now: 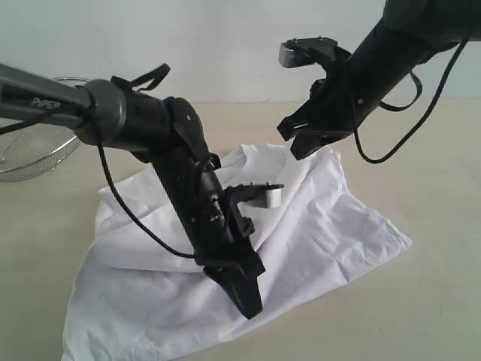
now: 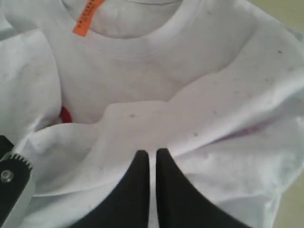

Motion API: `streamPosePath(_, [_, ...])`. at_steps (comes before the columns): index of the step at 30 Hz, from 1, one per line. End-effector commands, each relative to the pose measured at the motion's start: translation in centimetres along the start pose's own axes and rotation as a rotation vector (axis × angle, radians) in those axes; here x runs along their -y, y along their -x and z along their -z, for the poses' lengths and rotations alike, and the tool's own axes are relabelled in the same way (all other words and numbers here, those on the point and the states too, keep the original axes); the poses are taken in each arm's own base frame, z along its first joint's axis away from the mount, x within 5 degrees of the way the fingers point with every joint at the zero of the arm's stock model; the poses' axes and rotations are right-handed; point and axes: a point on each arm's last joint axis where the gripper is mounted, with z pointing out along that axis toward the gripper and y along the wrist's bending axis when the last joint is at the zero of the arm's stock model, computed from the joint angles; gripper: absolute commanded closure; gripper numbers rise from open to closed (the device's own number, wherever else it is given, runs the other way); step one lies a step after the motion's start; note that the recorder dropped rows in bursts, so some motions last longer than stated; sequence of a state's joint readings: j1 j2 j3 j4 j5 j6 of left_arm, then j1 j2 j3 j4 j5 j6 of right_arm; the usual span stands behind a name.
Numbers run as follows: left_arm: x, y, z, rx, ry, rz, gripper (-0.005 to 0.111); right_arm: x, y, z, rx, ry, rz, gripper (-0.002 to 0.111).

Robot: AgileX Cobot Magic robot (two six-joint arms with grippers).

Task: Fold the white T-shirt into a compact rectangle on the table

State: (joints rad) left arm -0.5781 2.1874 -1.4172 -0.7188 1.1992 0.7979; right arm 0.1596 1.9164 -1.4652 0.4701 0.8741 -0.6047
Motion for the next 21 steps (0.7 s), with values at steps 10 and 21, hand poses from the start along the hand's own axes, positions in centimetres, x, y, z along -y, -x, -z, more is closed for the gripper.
streamPosePath(10, [-5.0,-1.8,8.2,0.22,0.461,0.238,0.102,2.3,-1.2,-8.9,-0.149,0.122,-0.069,0.108])
streamPosePath(21, [-4.6,-0.7,8.2,0.32,0.435,0.198,0.102,2.7,-2.2,-8.3,-0.271,0.059,-0.091,0.108])
